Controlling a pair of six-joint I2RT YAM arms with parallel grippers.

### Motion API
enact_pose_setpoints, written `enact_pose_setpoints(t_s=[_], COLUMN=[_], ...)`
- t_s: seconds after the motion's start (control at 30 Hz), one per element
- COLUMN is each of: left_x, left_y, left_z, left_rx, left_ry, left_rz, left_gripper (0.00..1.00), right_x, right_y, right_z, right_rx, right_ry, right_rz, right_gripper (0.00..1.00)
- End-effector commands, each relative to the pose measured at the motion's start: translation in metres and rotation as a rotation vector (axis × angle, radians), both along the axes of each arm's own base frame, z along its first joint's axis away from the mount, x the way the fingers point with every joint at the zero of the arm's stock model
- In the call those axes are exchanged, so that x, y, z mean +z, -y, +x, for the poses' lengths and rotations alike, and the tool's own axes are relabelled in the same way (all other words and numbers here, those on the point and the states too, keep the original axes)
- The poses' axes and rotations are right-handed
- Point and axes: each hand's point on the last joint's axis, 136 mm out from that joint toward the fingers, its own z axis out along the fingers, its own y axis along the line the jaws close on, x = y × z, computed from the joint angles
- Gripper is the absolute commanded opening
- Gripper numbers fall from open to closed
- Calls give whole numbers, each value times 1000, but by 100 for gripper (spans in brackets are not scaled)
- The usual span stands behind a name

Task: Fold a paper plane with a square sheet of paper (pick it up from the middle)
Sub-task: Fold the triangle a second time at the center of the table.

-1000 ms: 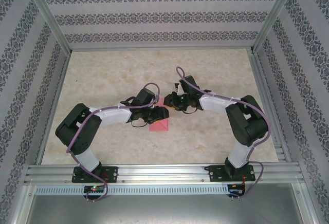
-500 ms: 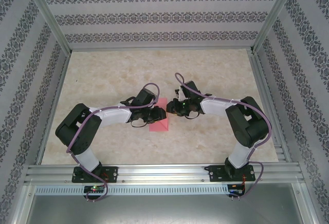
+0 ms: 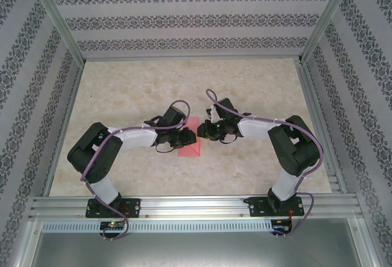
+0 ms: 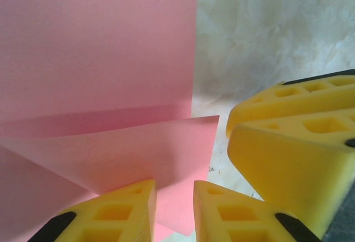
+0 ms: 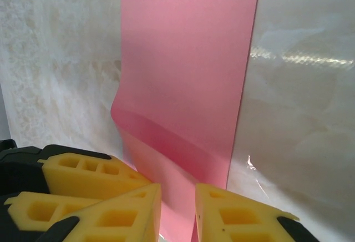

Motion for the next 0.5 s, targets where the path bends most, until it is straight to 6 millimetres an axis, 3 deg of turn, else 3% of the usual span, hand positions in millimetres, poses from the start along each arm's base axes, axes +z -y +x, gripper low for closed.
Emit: enact_pose_setpoints(t_s=[0.0, 0.23, 0.47], left_x=[-3, -2, 0], left_y=[-5, -5, -5], left_z=[5, 5, 4], left_rx=[11, 14, 12], left_ry=[1, -1, 2], left_rz=[17, 15, 12], left_gripper=[24, 23, 22], right_x=[-4, -12, -11], right_y=[-5, -3, 0], right_z=[-8, -6, -4], right_rx=[45, 41, 38], right_ry=[3, -8, 7], right_rz=[2, -34, -60], right_gripper=[22, 22, 30])
